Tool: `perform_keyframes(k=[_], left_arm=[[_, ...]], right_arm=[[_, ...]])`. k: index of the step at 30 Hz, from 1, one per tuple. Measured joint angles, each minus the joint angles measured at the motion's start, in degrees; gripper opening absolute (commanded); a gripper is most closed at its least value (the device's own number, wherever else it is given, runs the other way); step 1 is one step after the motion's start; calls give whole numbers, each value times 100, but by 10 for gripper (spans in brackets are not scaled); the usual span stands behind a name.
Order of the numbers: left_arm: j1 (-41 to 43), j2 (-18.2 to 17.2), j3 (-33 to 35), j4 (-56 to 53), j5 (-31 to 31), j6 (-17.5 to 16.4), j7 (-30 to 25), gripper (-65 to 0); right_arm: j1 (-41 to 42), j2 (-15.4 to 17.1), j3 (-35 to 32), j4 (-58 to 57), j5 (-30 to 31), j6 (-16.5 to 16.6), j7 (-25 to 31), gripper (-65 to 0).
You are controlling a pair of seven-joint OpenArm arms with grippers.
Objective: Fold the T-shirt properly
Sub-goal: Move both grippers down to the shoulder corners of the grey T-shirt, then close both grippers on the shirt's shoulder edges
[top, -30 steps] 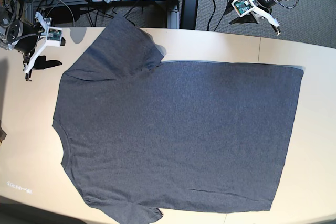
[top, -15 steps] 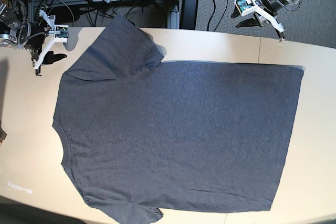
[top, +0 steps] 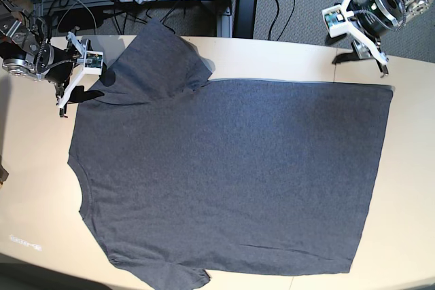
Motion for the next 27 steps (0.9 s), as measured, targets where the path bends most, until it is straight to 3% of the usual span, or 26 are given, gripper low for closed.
perform_keyframes(k=[14, 24, 27], left_arm=[[-1331, -730, 24, -1578, -490, 17, -372, -332], [-1729, -922, 35, -2468, -533, -31, -756, -332], [-1725, -918, 35, -2566, -544, -188, -822, -332]], right_arm=[[17, -118, -146, 17, -15, -127, 72, -303], [20, -175, -146, 17, 2, -142, 92, -303], [20, -175, -146, 17, 2, -142, 92, -303]])
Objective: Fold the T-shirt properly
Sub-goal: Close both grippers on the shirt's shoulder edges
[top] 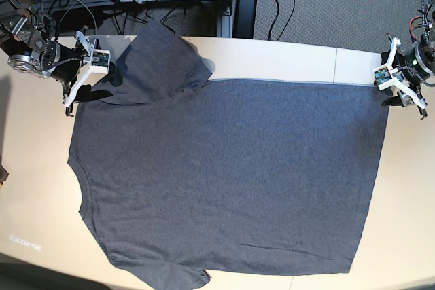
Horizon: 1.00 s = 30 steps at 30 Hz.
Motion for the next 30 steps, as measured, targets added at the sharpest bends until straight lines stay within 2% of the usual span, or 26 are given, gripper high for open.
perform_keyframes(k=[16, 22, 30], left_arm=[[0, 0, 50, -275, -175, -74, -24, -332], [-20, 11, 216, -503, -105, -76, -411, -332], [-50, -4, 391, -501, 61, 81, -466, -332]], right_arm=[[0, -7, -2, 0, 0, 0, 13, -303], [0, -15, -2, 15, -2, 0, 0, -303], [-20, -50, -55, 201, -46, 4, -66, -303]])
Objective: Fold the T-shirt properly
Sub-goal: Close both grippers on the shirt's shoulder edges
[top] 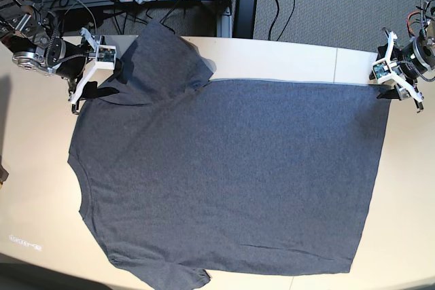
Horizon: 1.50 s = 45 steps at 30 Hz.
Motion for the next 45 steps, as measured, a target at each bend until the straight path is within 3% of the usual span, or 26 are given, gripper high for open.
perform_keyframes(k=[5, 11, 22, 31, 37, 45], left_arm=[[2, 2, 15, 0, -2, 83, 13, -332], [0, 2, 15, -85, -28, 81, -48, -332], [2, 2, 15, -96, -63, 127, -63, -332], [-48, 0, 46, -168, -94, 173, -179, -332], [-815, -28, 765, -654, -66, 278, -275, -332], [-1252, -92, 1655, -846, 562, 623, -306, -337]], right_arm=[[-2, 20, -11, 9, 2, 4, -2, -303], [-35, 273, -66, 20, 101, 7, 122, -303], [-46, 223, -83, 20, 94, 11, 133, -303], [-31, 0, -81, 26, 87, 13, 142, -303], [-28, 0, -81, 28, 94, 13, 142, -303], [-28, -15, -81, 31, 87, 13, 127, -306]])
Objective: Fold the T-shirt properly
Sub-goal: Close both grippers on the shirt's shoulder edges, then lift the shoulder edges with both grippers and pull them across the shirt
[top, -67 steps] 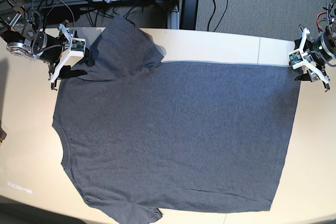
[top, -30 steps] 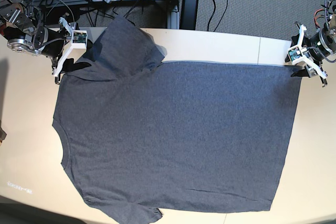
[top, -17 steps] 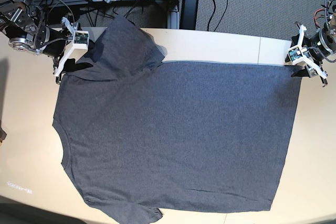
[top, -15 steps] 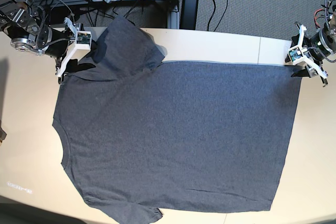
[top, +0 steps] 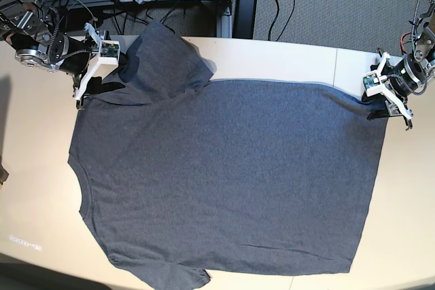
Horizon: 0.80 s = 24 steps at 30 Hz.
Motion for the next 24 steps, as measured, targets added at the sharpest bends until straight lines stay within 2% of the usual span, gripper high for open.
perform_keyframes(k=[2, 5, 7, 8, 9, 19, 22, 24], left_arm=[[0, -4, 44, 0, 44, 22, 0, -396], [20, 17, 81, -2, 168, 17, 33, -538], [33, 28, 87, -11, 179, 15, 28, -599], [33, 28, 87, -11, 175, 17, 22, -626], [33, 26, 87, -11, 175, 15, 22, -650], [33, 28, 87, -11, 168, 15, 22, -650], [33, 28, 85, -11, 162, 15, 22, -650], [33, 28, 66, -20, -85, 2, 26, -650]], right_arm=[[-2, 2, 0, 0, -2, 0, -2, -357], [-24, -11, -31, -2, -13, 7, -4, -513], [-52, -15, -44, -2, -20, 7, 4, -620], [-52, -15, -57, -2, -22, 11, 11, -650], [-52, -17, -63, -2, -37, 11, 9, -650], [-52, -17, -63, -2, 7, 11, -9, -650], [-50, -17, -63, -20, 422, 13, -92, -650], [-50, -17, -39, -31, 726, 15, -142, -650]])
